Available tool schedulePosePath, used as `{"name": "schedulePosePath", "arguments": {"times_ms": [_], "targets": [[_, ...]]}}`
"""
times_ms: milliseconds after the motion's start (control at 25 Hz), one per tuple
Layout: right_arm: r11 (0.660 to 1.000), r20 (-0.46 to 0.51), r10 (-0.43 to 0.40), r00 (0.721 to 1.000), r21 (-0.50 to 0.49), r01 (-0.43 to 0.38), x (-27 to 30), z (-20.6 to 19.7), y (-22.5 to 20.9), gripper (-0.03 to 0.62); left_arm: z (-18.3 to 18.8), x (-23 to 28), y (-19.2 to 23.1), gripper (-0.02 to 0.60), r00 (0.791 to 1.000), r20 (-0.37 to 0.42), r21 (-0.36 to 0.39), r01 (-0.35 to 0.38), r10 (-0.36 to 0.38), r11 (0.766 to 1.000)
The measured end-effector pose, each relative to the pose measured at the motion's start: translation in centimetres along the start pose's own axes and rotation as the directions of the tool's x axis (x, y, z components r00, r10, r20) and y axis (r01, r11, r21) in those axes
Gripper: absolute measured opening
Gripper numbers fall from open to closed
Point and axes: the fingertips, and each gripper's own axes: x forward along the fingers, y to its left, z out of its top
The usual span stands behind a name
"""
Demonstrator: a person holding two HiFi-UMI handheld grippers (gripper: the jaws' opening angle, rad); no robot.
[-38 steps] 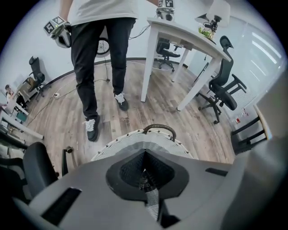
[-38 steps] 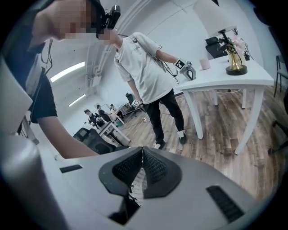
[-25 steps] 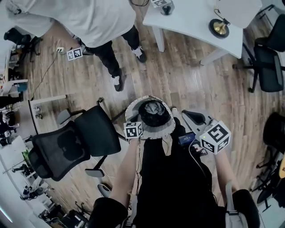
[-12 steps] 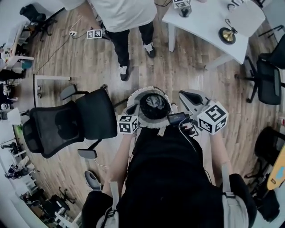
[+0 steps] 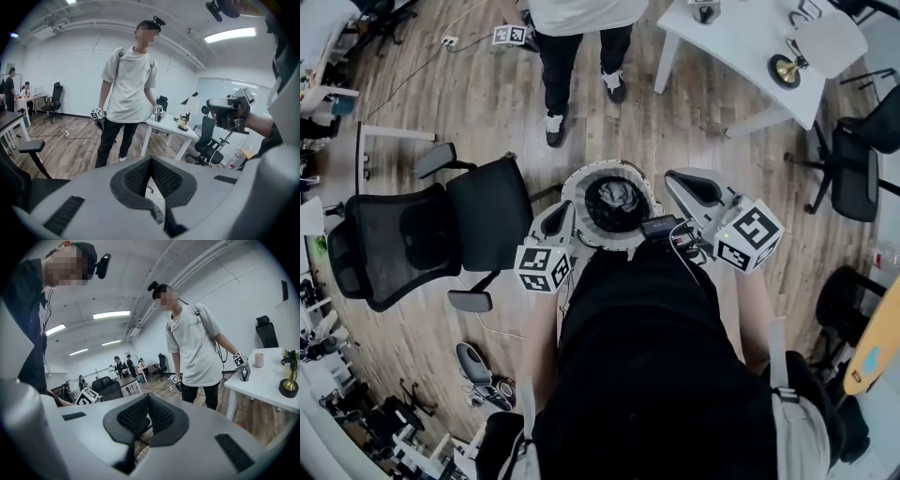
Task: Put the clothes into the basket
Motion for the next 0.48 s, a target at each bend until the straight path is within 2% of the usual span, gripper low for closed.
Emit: {"name": "schedulePosePath", "arguments": {"times_ms": [160, 280, 480], "targets": [[1.0, 0.025, 0.016, 1.0, -0.003, -0.016, 1.3, 0.8, 2.0, 0.017, 2.6, -3.3, -1.3, 0.012, 0.995, 0.084, 0.042, 0.047, -0.05, 0.998], [1.0, 0.02, 0.011, 1.0, -0.008, -0.011, 2.2, 0.9, 3.0, 0.017, 5.0, -5.5, -2.6, 0.012, 0.984, 0.153, 0.086, 0.083, -0.095, 0.993], [0.999, -0.034, 0.014, 0.999, -0.05, -0.016, 3.7, 0.4, 5.3, 0.016, 8.0, -8.8, -3.4, 0.012, 0.959, 0.243, 0.086, 0.131, -0.148, 0.988]]}}
